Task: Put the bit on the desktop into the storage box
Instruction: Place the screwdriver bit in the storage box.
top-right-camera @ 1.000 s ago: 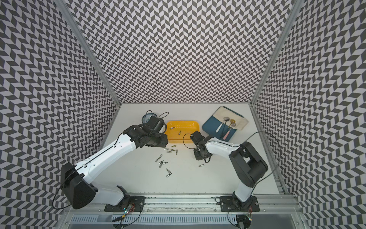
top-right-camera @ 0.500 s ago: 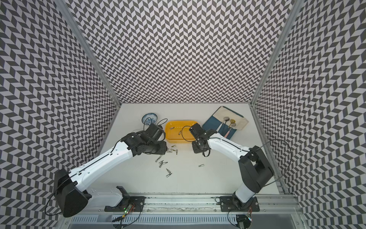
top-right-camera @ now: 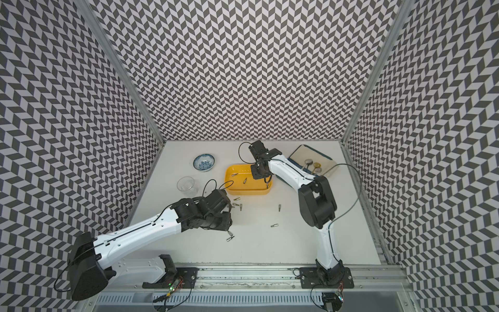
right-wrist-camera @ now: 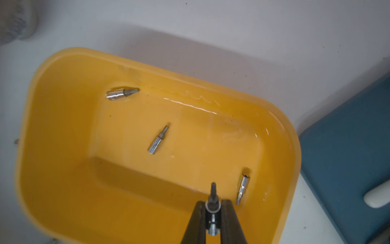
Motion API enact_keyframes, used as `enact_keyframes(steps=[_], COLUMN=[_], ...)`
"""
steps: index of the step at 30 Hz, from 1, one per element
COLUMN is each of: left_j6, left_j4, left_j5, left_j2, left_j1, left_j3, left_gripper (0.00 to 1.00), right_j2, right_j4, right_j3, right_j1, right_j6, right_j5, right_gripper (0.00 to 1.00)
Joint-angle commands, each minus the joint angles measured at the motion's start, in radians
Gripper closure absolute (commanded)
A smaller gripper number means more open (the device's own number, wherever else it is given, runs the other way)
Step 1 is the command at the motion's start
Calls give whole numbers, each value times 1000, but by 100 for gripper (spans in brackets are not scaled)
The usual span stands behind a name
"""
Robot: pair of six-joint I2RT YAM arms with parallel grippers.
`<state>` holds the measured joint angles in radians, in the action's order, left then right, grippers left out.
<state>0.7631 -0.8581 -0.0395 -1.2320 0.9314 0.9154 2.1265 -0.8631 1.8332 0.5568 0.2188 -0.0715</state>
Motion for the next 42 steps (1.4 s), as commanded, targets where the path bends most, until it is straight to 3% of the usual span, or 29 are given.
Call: enact_keyframes(steps=[1,10,18,24,27,31,35,42], left_j6=[68,92,100,111,112,120,120,99], left_j4=[27,77,126,139,130,130,132,142], left_j5=[5,37,21,13,8,1,-1,-7], left_j2=[22,-22,-80,-136,-154,-164,-195,-223], left_j1=[26,31,32,35,35,35,35,19], left_j3=[-39,-105,-105,-109,-107,-103,-99,-81], left_gripper=[53,52,52,51,50,47,44,40], right_j2=[83,234,275,267,254,223,144,-137], right_j4=[-42,-81,-86,-73,-71,-73,-84,-80], right_j3=[75,196,198,201,212,222,219,74], right_j1=[-12,-26,-26,-26,-26,-25,-24,-26], right_j6=[-45,-68,-78,-73,-70,-66,-54,-21], right_j5=[14,16,-2,-3,-6,-7,6,-46], right_gripper=[100,100,100,73,66,58,55,52])
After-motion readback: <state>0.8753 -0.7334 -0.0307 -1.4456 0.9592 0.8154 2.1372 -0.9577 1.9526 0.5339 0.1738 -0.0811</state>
